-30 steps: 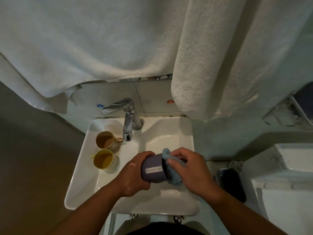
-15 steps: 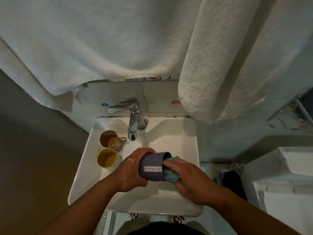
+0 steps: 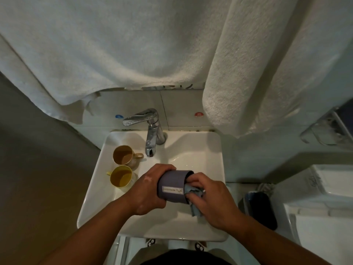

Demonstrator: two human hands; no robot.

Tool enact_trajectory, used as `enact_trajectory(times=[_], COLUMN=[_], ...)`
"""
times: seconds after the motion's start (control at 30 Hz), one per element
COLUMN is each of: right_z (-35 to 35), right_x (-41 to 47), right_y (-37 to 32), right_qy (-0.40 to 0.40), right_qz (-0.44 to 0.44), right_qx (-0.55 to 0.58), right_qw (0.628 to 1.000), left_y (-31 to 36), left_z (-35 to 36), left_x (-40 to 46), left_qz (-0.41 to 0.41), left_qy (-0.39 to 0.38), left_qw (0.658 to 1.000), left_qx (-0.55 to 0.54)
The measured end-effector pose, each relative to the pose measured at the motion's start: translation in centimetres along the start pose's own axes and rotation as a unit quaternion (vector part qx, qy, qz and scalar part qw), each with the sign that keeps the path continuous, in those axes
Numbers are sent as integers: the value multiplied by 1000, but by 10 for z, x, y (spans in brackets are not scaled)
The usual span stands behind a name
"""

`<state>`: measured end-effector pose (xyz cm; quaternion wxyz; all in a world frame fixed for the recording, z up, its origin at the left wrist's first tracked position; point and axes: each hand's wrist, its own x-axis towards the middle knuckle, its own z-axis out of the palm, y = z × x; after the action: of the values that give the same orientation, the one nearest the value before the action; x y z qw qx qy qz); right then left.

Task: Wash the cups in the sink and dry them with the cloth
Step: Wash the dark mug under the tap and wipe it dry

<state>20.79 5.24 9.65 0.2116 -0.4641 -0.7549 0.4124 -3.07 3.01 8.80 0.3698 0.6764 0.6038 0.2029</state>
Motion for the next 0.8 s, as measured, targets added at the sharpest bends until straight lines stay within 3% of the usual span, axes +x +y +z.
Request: enact_trajectory(times=[0.07, 0.13, 0.23, 0.37, 0.47, 0.6, 0.7, 0.8], right_z=[-1, 1, 1, -17, -23, -12, -5, -2], right_x=[4, 8, 5, -3, -5, -7, -2, 4], right_y=[-4, -7, -5, -4, -5, -6, -10, -15], right_qy=[37, 65, -26, -111, -127, -130, -148, -171], right_qz=[54, 81, 33, -89, -153, -149, -77, 0], right_qx=[75, 78, -37, -68, -163, -195, -117, 80], right_qw=[995, 991, 998, 987, 966, 961, 979, 982], left_y=[2, 4, 6, 6, 8, 15, 20, 24], left_z=[3, 7, 9, 0, -6, -6, -3, 2], left_x=[0, 0, -1, -3, -3, -2, -1, 0], left_qz=[6, 9, 11, -1, 1, 26, 64, 96], left_qy=[-2, 0, 13, 9, -7, 20, 45, 84], left_qw=[1000, 1000, 1000, 999, 999, 999, 997, 992], left_qx=[7, 5, -7, -32, -45, -44, -24, -7])
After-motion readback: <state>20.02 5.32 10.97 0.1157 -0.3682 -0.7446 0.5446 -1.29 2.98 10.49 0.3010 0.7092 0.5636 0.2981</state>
